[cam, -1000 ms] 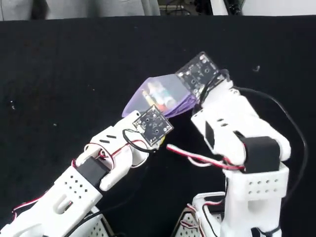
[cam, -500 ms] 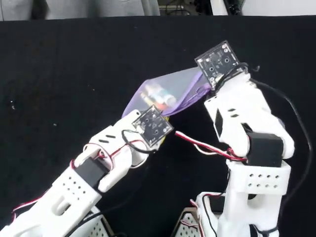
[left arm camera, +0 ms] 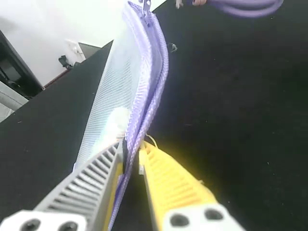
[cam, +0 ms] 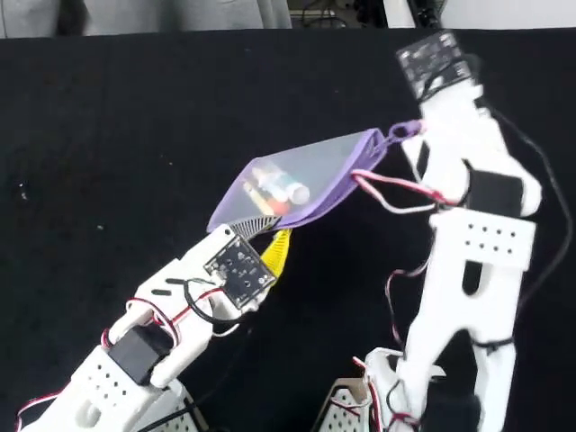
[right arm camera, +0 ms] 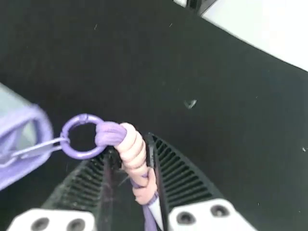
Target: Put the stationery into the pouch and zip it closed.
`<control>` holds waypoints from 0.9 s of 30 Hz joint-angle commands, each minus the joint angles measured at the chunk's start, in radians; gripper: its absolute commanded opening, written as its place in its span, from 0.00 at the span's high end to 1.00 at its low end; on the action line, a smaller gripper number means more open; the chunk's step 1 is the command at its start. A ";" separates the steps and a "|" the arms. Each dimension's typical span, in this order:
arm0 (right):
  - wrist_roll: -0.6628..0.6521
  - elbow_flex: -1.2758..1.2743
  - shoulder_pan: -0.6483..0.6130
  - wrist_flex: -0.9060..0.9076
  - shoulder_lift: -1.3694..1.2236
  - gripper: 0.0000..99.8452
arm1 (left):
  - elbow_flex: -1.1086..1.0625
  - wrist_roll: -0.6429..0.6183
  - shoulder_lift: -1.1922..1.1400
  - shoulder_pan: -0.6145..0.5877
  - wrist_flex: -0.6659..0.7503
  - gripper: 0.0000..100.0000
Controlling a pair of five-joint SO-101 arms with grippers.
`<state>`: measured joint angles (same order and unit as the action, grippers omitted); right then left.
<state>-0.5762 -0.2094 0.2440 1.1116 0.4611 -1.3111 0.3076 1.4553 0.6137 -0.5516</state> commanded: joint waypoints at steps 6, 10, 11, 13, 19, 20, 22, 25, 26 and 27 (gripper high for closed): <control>0.009 0.255 0.103 -0.041 -0.188 0.99 | 0.021 0.002 -0.025 -0.018 -0.008 0.97; 0.009 0.283 0.103 -0.043 -0.248 0.99 | 0.030 0.002 -0.035 -0.018 -0.006 0.97; 0.009 0.283 0.098 -0.041 -0.252 0.99 | 0.035 -0.002 -0.035 -0.018 -0.006 0.97; 0.009 0.271 0.094 -0.040 -0.254 0.99 | 0.045 0.000 -0.031 -0.022 0.002 0.97; 0.052 0.268 0.006 -0.006 -0.252 0.99 | 0.079 -0.005 -0.035 -0.090 -0.006 0.88; 0.052 0.268 -0.014 -0.006 -0.257 0.99 | 0.079 -0.006 -0.035 -0.093 -0.006 0.84; 0.052 0.263 -0.063 -0.006 -0.263 0.99 | 0.079 -0.014 -0.035 -0.099 -0.008 0.79; 0.044 0.249 -0.144 -0.014 -0.278 0.98 | 0.084 -0.035 -0.035 -0.102 -0.008 0.79; 0.046 0.248 -0.170 -0.014 -0.288 0.98 | 0.085 -0.038 -0.035 -0.102 -0.009 0.79; 0.049 0.246 -0.193 -0.014 -0.302 0.98 | 0.087 -0.038 -0.032 -0.102 -0.017 0.79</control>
<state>-0.5347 0.0084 0.1350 1.1009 0.1726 -1.3050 0.2877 1.4185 0.5186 -0.5577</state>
